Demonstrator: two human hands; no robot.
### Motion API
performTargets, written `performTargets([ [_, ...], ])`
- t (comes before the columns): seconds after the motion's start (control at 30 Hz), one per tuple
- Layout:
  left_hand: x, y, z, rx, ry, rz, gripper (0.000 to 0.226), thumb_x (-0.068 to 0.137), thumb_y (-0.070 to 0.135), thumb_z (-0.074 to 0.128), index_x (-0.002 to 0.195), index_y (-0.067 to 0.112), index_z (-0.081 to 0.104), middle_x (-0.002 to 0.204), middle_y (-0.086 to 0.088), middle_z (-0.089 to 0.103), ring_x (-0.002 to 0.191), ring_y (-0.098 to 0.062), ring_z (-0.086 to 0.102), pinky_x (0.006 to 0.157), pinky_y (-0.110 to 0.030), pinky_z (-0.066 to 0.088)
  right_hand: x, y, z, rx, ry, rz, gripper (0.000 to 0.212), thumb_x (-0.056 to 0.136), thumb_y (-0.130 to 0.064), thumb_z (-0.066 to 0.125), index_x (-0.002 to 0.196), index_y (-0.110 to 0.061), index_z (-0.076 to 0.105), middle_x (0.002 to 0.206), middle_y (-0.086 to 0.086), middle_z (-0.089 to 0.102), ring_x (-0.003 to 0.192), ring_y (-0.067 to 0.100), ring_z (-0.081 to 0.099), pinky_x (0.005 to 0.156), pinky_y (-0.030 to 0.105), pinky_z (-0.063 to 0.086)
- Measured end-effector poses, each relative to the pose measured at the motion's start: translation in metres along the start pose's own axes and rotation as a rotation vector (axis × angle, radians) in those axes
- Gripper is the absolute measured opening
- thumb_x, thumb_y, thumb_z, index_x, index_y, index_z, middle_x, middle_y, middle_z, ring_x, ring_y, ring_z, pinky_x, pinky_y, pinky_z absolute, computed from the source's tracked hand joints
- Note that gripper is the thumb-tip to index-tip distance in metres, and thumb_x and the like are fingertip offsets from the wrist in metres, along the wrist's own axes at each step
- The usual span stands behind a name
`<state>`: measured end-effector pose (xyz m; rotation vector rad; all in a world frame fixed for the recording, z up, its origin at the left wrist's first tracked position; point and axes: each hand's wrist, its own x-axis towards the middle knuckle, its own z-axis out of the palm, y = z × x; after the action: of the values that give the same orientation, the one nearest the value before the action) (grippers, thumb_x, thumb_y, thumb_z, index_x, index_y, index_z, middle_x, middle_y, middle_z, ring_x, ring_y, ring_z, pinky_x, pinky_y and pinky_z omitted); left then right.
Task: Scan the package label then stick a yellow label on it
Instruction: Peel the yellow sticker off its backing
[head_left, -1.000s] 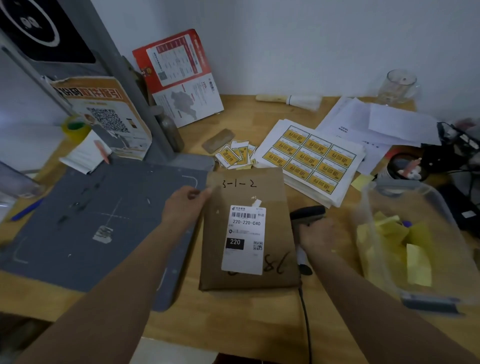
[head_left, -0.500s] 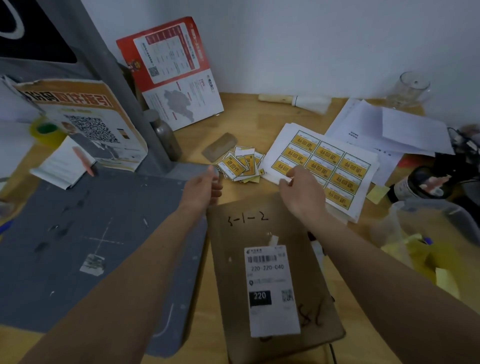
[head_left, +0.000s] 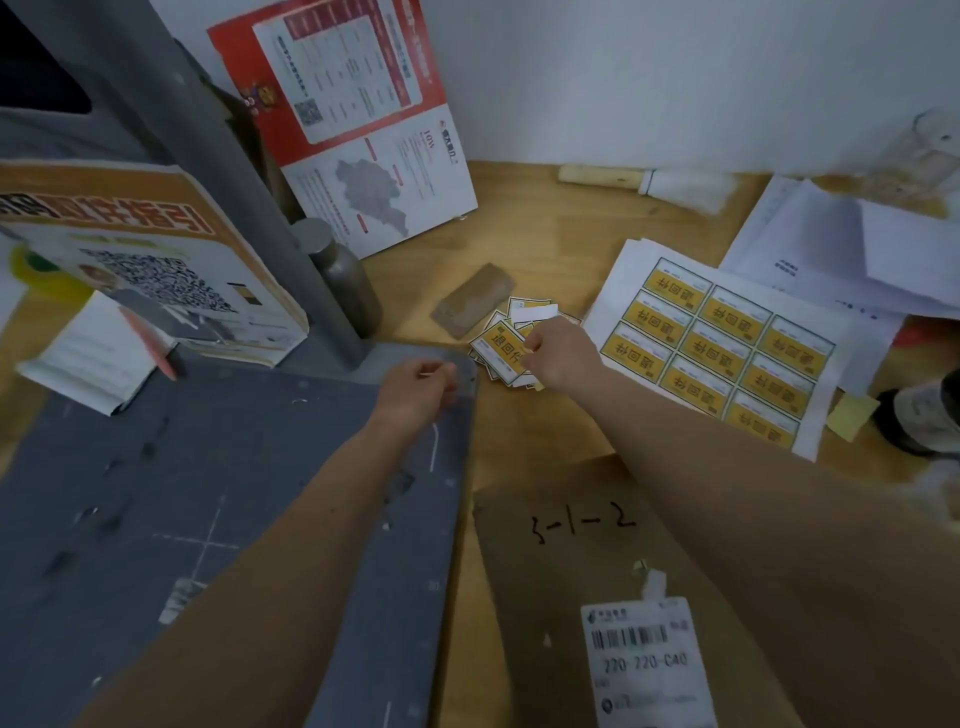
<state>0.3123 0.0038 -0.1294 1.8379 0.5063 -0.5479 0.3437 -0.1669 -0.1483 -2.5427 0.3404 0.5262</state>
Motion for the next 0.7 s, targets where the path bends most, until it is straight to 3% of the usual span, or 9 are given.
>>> performTargets([
  [0.07,0.005,-0.001,-0.002,0.005,-0.008,-0.002,0.01,0.096,0.021,0.052,0.101,0.013,0.056,0.099,-0.01,0.064,0.069,-0.012,0.06,0.078,-0.034,0.051,0.008,-0.004,0.006,-0.053,-0.007,0.036,0.034,0.082,-0.016,0.065,0.059,-0.012,0.041,0.068,0.006,0.043,0.064,0.02,0.049,0.047,0.028,0.031],
  [0.1,0.008,-0.003,-0.002,0.003,-0.013,-0.002,0.011,0.096,0.021,0.052,0.101,0.012,0.057,0.099,-0.01,0.065,0.07,-0.013,0.06,0.075,-0.032,0.05,0.011,-0.006,0.009,-0.082,-0.014,0.04,0.025,0.081,-0.024,0.069,0.072,-0.009,0.051,0.083,0.01,0.05,0.083,0.025,0.055,0.056,0.029,0.04],
  [0.17,0.01,-0.005,-0.002,0.008,-0.025,-0.01,0.015,0.096,0.021,0.052,0.105,0.01,0.058,0.099,-0.01,0.065,0.078,-0.018,0.061,0.078,-0.033,0.051,0.015,-0.007,0.015,-0.154,-0.015,0.06,0.052,0.079,-0.036,0.073,0.113,-0.004,0.05,0.117,0.015,0.049,0.116,0.03,0.046,0.085,0.037,0.046],
  [0.23,0.011,-0.007,0.0,0.028,-0.052,-0.022,0.013,0.097,0.021,0.051,0.103,0.011,0.058,0.099,-0.01,0.064,0.085,-0.021,0.061,0.085,-0.037,0.051,0.014,-0.009,0.019,-0.239,0.031,0.061,0.074,0.075,-0.04,0.075,0.127,-0.003,0.039,0.128,0.014,0.045,0.123,0.03,0.042,0.094,0.039,0.043],
  [0.37,0.008,-0.007,0.004,0.059,-0.121,-0.031,0.008,0.098,0.02,0.05,0.095,0.015,0.056,0.098,-0.01,0.063,0.087,-0.022,0.059,0.075,-0.031,0.049,0.016,-0.006,0.028,-0.184,0.044,0.097,0.059,0.075,-0.029,0.076,0.118,-0.008,0.042,0.116,0.01,0.057,0.11,0.03,0.057,0.076,0.037,0.044],
  [0.5,0.003,-0.004,0.005,0.059,-0.128,-0.04,0.008,0.098,0.019,0.05,0.095,0.014,0.056,0.098,-0.01,0.062,0.087,-0.022,0.058,0.072,-0.028,0.048,0.015,-0.001,0.023,-0.069,0.039,0.103,0.026,0.085,-0.023,0.067,0.1,-0.008,0.052,0.1,0.011,0.059,0.098,0.03,0.059,0.074,0.037,0.043],
  [0.63,-0.003,0.003,0.007,0.044,-0.116,-0.031,0.01,0.096,0.018,0.053,0.099,0.011,0.059,0.096,-0.01,0.063,0.083,-0.021,0.059,0.074,-0.03,0.05,0.005,-0.001,-0.002,0.393,-0.071,0.155,0.017,0.088,-0.017,0.062,0.084,0.0,0.061,0.071,0.012,0.066,0.063,0.023,0.063,0.067,0.036,0.055],
  [0.7,-0.01,0.009,0.01,0.013,-0.121,-0.021,0.009,0.095,0.018,0.055,0.096,0.011,0.06,0.089,-0.007,0.063,0.075,-0.017,0.059,0.072,-0.03,0.052,-0.013,-0.002,-0.021,0.553,-0.122,0.137,0.017,0.091,-0.017,0.06,0.089,-0.001,0.063,0.061,0.009,0.064,0.046,0.015,0.056,0.051,0.026,0.048],
])
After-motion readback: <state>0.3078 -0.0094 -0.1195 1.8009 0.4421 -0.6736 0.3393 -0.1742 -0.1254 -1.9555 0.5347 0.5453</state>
